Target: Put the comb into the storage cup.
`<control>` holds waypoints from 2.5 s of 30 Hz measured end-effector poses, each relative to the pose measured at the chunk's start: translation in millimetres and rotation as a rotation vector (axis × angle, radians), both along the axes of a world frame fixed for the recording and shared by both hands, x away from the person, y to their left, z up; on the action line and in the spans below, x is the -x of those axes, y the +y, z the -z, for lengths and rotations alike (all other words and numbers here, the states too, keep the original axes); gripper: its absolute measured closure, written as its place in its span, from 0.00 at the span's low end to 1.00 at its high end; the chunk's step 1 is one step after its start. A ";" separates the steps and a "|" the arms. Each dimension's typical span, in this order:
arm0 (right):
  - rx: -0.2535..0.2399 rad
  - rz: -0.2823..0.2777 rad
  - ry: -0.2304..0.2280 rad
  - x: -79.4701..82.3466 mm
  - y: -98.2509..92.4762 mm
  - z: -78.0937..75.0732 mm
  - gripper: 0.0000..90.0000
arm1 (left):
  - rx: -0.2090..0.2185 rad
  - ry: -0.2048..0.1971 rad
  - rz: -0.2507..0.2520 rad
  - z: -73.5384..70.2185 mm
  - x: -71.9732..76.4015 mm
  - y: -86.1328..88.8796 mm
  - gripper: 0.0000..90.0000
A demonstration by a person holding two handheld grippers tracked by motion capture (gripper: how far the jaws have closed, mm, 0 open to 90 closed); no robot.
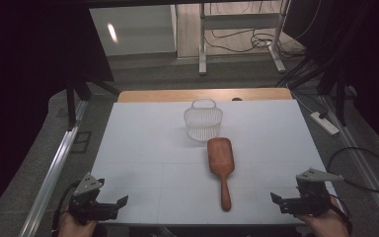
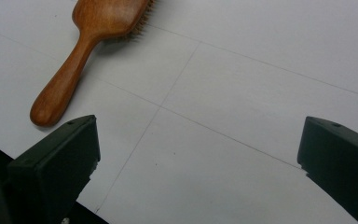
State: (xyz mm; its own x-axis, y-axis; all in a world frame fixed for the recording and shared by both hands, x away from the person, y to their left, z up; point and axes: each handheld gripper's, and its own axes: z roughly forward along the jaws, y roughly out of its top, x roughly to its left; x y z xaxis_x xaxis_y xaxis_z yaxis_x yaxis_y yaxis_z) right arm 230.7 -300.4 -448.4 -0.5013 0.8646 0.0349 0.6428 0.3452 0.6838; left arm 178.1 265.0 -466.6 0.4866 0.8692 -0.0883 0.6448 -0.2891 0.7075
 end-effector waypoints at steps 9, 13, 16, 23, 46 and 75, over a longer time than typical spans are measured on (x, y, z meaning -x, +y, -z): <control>-0.021 0.000 0.008 -1.1 -1.3 0.0 0.00 | 0.039 0.006 0.003 0.3 -0.6 4.0 0.01; -0.029 -0.002 0.014 -1.5 -2.2 -0.1 0.00 | 0.040 0.003 0.003 0.3 -0.3 3.9 0.01; -0.032 -0.005 0.017 -1.9 -2.2 0.1 0.00 | 0.042 0.003 0.010 0.3 -0.1 4.0 0.02; -0.037 -0.025 0.036 -3.4 -1.7 0.5 0.00 | 0.034 0.000 0.022 0.3 0.0 2.8 0.02; -0.033 -0.085 0.029 -13.2 4.5 -4.8 0.00 | 0.017 0.007 0.033 0.9 -1.5 0.0 0.01; -0.035 -0.171 0.045 -33.9 33.0 -7.1 0.00 | -0.011 0.013 0.042 1.0 -2.3 -2.5 0.01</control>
State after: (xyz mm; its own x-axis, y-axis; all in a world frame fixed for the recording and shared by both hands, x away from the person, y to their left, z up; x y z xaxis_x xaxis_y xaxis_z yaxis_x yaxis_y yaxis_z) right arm 264.6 -267.4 -441.2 -0.6382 0.7647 0.0894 0.6071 0.4284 0.6693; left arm 180.3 262.5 -467.5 0.5218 0.8488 -0.0851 0.6411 -0.3243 0.6956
